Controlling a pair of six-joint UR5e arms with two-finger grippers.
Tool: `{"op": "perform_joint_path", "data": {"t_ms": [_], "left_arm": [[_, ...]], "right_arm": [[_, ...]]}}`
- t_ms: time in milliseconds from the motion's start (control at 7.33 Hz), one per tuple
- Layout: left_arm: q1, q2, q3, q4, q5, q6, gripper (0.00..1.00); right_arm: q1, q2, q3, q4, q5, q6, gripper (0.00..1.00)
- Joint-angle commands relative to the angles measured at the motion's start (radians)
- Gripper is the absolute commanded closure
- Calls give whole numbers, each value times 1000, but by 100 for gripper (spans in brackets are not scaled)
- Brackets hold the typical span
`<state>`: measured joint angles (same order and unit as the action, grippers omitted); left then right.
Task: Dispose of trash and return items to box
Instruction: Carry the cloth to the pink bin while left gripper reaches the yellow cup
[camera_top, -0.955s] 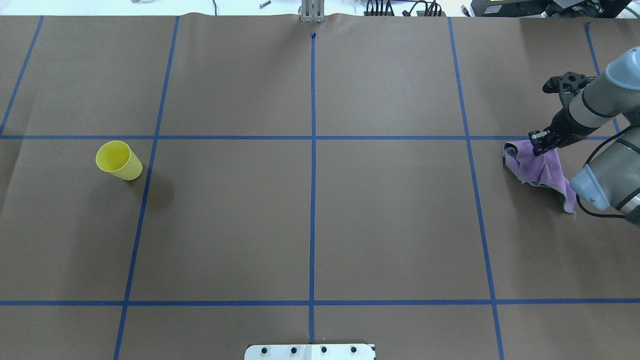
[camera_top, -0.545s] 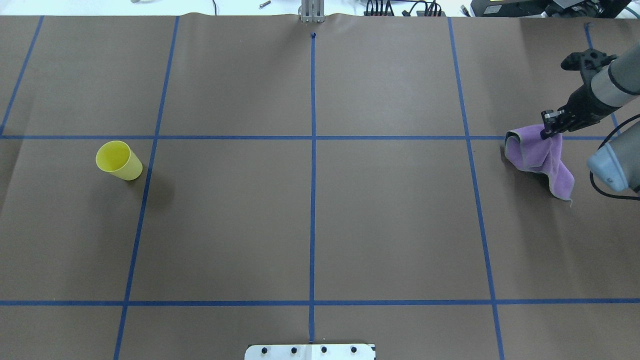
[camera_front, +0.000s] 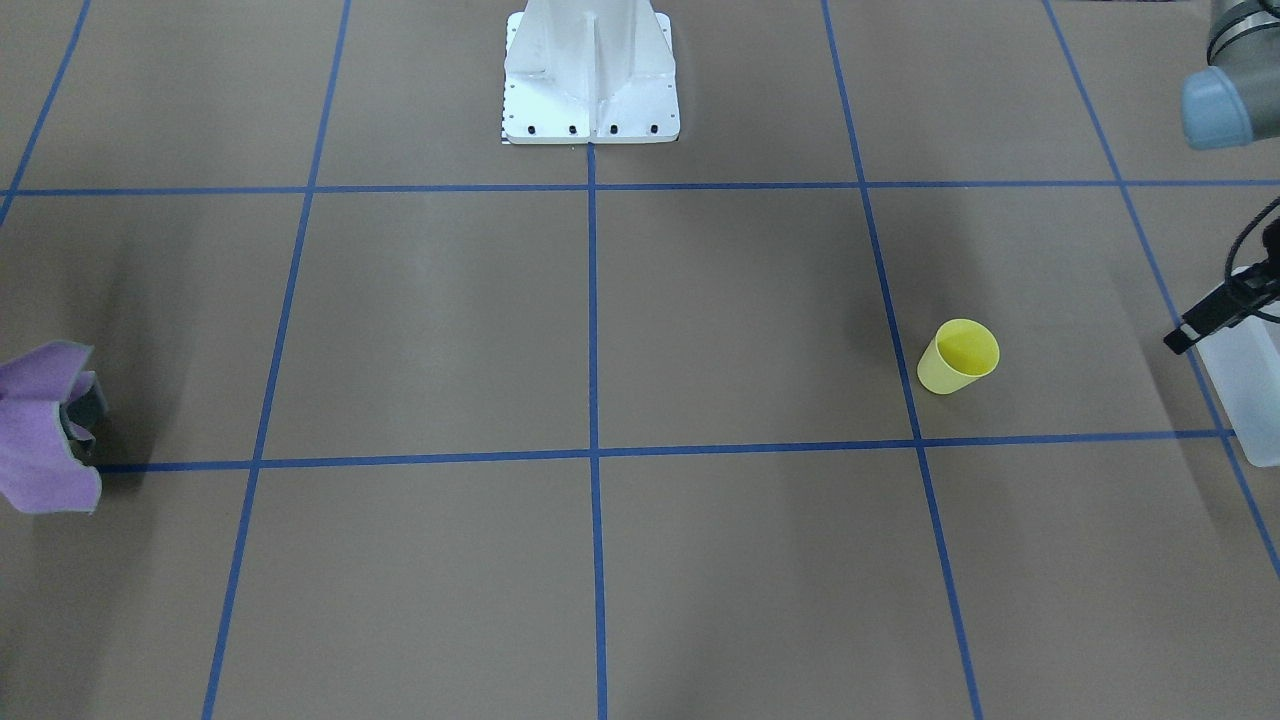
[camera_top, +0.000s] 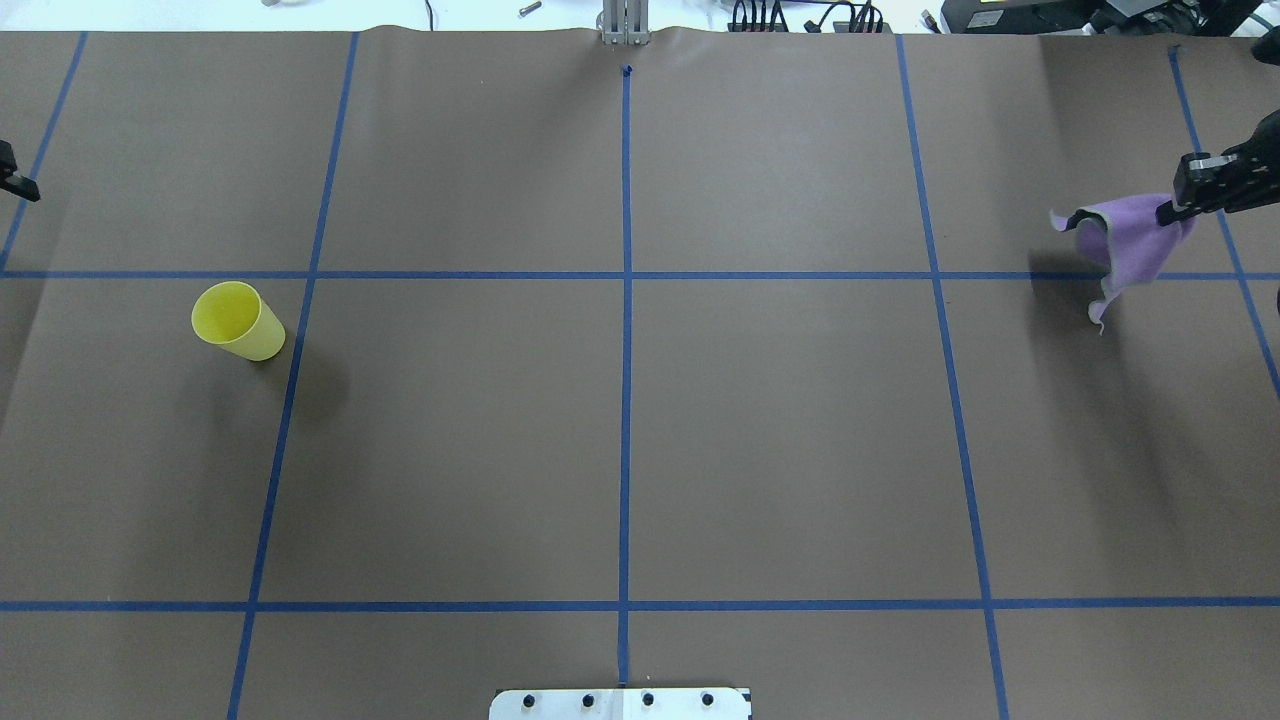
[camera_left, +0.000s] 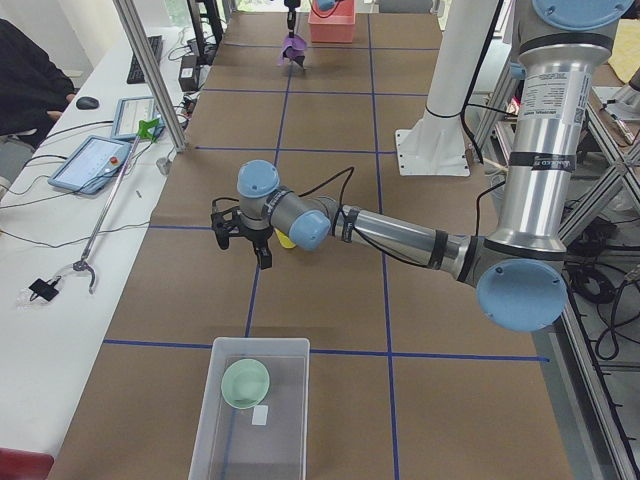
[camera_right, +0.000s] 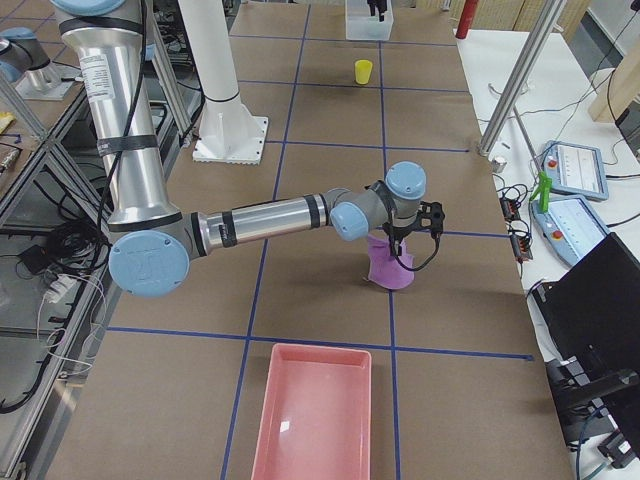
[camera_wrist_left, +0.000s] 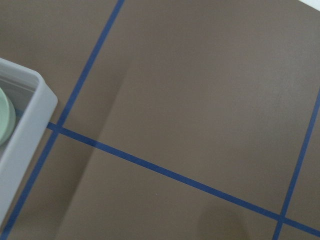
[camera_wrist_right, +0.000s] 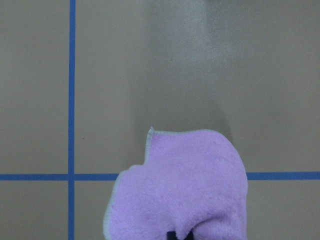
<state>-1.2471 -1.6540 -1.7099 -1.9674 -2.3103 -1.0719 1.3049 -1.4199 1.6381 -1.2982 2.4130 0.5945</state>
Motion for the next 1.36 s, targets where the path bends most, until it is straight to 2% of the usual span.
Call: {"op": "perform_joint_path", "data": {"t_ms": [0,273,409,682,818,1091,1227], "left_arm": [[150,-4,1,-102,106,-173,2],[245,-21,3,-119,169,-241,2],[270,-21,3,-120,183,-247,2],[307,-21,1,-120,184,-250,2],[320,-23,4,-120,184,-253,10],[357,-52,22,-117,236,-324,76],[362,-52,27,-119,236,-322,100]], "right_arm": [[90,-28,118,-192,8,-130,100],[187,-21,193,-454,-17,-377,100],[213,-22,206,-495,-32,-428,100],[249,-37,209,-500,-35,-476,100],[263,-42,209,-504,-35,-495,100],[316,-43,209,-573,-54,-601,100],[347,-47,210,-610,-63,-652,100]]}}
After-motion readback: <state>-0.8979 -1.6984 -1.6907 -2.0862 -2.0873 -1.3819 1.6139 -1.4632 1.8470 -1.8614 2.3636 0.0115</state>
